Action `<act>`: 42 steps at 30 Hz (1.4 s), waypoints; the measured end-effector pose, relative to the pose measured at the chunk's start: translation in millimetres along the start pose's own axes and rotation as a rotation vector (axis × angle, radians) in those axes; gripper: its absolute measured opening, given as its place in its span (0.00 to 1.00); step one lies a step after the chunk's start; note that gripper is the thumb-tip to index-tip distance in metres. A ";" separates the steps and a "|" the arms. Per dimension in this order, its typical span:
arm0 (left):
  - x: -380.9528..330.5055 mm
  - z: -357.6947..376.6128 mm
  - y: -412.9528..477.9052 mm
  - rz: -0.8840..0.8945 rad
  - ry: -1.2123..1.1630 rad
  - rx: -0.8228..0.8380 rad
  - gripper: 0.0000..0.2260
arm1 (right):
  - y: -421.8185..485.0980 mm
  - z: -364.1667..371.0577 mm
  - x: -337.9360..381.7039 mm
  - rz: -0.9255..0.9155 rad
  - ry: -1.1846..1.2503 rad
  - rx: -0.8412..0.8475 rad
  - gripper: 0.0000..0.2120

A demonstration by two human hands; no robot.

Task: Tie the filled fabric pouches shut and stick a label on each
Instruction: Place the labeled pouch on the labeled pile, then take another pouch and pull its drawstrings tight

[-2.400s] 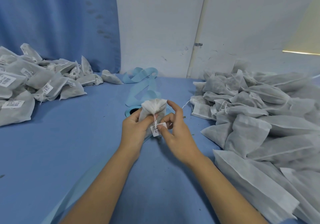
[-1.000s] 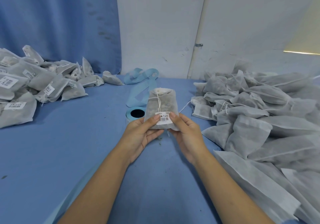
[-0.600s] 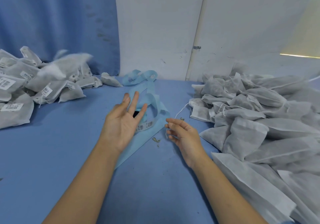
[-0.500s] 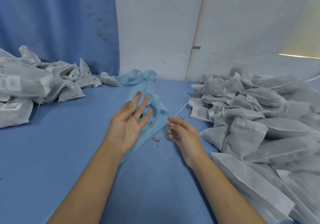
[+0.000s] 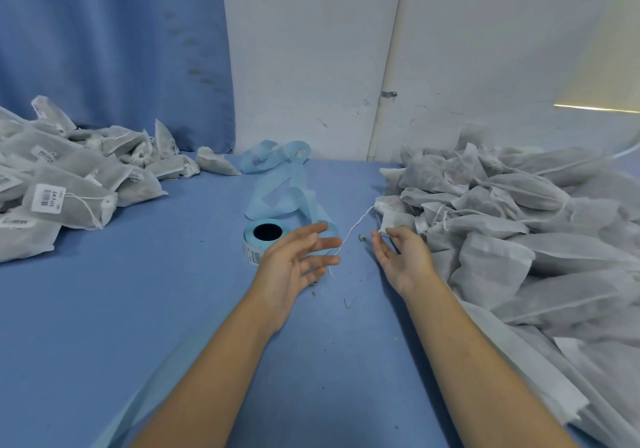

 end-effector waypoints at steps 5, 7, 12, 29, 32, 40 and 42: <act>1.5 -0.8 0.5 -0.024 0.000 -0.016 0.10 | 3.1 -3.2 -0.4 0.016 -0.009 -0.064 0.07; 1.9 -1.4 0.3 -0.029 0.011 -0.021 0.10 | 3.0 -3.8 -0.9 0.002 -0.018 -0.070 0.09; 3.5 -2.7 -0.7 -0.035 0.065 -0.063 0.10 | -2.6 -4.4 -2.3 -0.038 -0.040 -0.051 0.21; 16.3 11.0 1.3 -0.026 0.086 -0.103 0.07 | -45.1 16.7 -23.1 0.159 -0.451 0.275 0.14; 18.9 9.7 1.1 -0.004 0.165 -0.173 0.05 | -48.8 20.9 -27.3 0.129 -0.526 0.287 0.13; 22.1 3.8 0.8 -0.051 0.325 -0.295 0.08 | -53.4 20.9 -34.7 -0.078 -0.677 0.183 0.07; 21.9 4.2 0.9 -0.049 0.340 -0.273 0.09 | -54.5 20.3 -36.3 -0.092 -0.727 0.177 0.09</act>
Point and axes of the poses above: each hand's wrist, its own y-axis towards the middle knuckle, its own z-axis out of the palm, x = y × z, the point moved 2 cm from there along y, towards the middle knuckle, and after that the axes turned 15 degrees about x, right-handed, at the moved point
